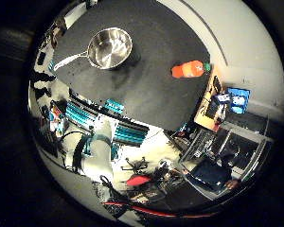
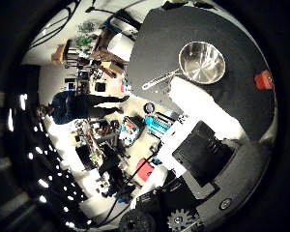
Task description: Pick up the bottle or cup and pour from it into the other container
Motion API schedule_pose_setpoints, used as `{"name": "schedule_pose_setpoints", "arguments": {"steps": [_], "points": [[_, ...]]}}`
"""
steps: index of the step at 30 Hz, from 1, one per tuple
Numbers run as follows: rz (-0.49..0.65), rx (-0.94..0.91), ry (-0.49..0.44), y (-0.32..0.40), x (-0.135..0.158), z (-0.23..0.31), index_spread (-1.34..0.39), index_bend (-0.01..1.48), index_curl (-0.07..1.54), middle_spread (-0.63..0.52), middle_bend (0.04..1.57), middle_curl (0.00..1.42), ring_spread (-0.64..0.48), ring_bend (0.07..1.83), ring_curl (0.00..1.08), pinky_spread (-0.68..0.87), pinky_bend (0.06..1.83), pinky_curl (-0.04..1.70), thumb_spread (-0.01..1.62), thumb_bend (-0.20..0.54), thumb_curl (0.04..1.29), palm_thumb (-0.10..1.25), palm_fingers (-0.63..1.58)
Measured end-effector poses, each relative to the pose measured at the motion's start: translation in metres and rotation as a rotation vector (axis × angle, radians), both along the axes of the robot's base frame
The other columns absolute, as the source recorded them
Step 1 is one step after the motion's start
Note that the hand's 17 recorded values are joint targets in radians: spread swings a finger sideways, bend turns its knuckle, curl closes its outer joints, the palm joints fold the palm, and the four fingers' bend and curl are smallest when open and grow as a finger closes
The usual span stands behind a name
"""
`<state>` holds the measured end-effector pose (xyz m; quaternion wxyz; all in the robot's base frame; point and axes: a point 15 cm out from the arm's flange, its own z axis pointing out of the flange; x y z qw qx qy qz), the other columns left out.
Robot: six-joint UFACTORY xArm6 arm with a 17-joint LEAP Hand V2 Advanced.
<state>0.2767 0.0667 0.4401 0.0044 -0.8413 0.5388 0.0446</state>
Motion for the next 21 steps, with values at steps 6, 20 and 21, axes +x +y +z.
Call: {"name": "schedule_pose_setpoints", "arguments": {"steps": [6,20,21], "points": [[-0.059,0.005,-0.009,-0.021,0.018,-0.005,-0.4,0.17,0.36,-0.14,0.22,0.4,-0.01,0.35,0.18,0.42,0.41,-0.01,1.12,-0.022,0.32,0.76,0.54],[-0.303,0.286,-0.174,-0.125,0.057,0.015,-0.35,0.16,0.3,-0.11,0.27,0.41,-0.01,0.48,0.2,0.41,0.61,-0.01,1.08,-0.031,0.28,0.5,0.45],[-0.317,0.295,-0.204,-0.134,0.061,0.02,-0.34,0.16,0.29,-0.11,0.27,0.41,-0.01,0.49,0.2,0.41,0.63,-0.01,1.07,-0.031,0.28,0.48,0.44]]}}
